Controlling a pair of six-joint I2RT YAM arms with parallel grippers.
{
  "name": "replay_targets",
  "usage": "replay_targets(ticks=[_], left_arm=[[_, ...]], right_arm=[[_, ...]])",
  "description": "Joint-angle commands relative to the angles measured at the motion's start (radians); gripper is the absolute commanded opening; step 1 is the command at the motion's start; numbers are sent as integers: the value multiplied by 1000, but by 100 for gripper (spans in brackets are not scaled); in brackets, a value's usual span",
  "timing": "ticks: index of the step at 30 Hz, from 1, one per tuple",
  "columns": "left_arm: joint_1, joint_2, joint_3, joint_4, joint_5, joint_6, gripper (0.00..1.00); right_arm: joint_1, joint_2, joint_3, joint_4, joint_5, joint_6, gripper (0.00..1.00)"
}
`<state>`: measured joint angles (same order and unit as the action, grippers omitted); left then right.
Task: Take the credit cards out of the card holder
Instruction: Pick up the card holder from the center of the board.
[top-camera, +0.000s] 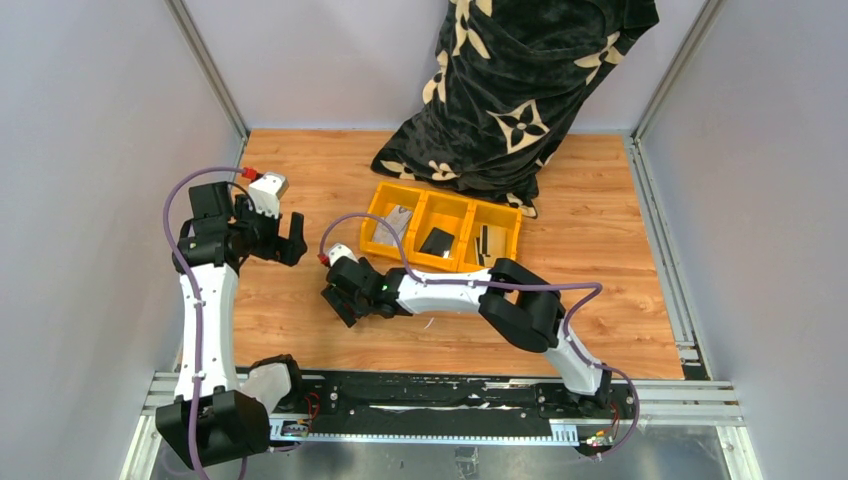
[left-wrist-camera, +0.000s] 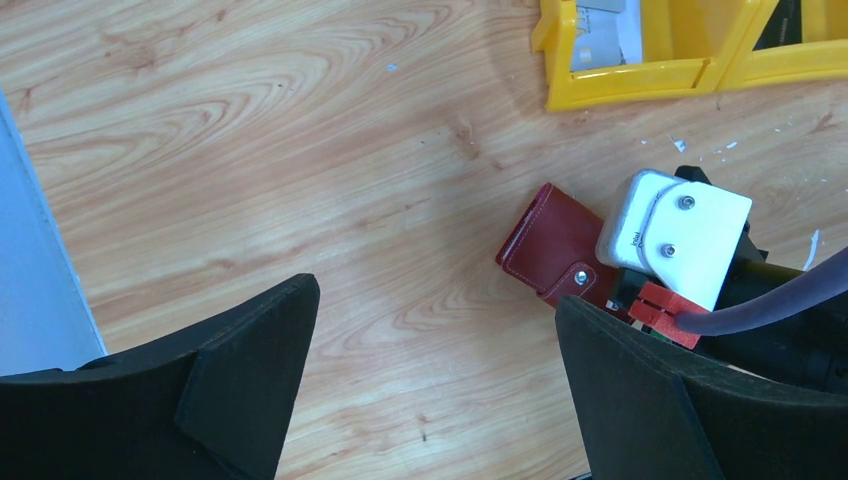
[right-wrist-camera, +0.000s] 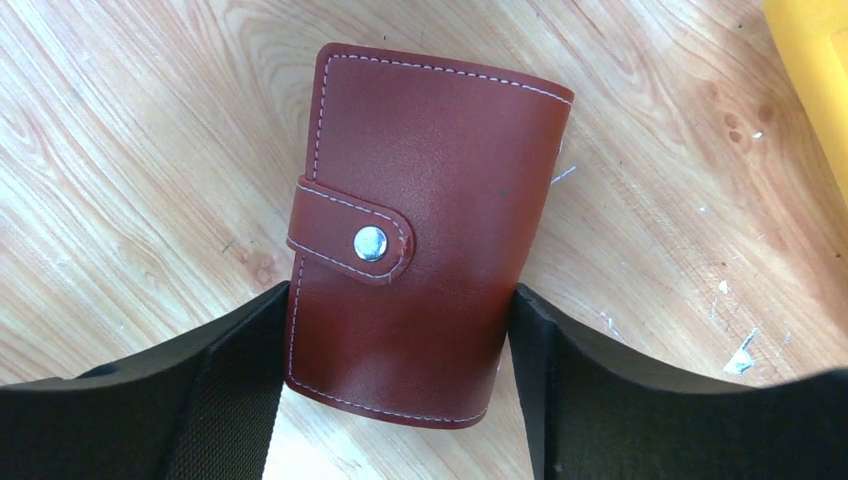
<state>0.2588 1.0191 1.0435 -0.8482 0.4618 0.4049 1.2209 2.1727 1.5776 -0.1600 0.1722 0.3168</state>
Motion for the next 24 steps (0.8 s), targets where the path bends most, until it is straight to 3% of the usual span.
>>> replay_targets(ticks=[1, 7, 24], left_arm=[[6, -22, 25, -11, 36, -28, 100], [7, -30, -3, -11, 89, -63, 100], [7, -95, -39, -27, 223, -134, 100]], right_arm=[[-9, -25, -84, -41, -30, 22, 71], [-10, -119, -158, 75, -15, -22, 60], [-9, -417, -345, 383, -1, -76, 58]])
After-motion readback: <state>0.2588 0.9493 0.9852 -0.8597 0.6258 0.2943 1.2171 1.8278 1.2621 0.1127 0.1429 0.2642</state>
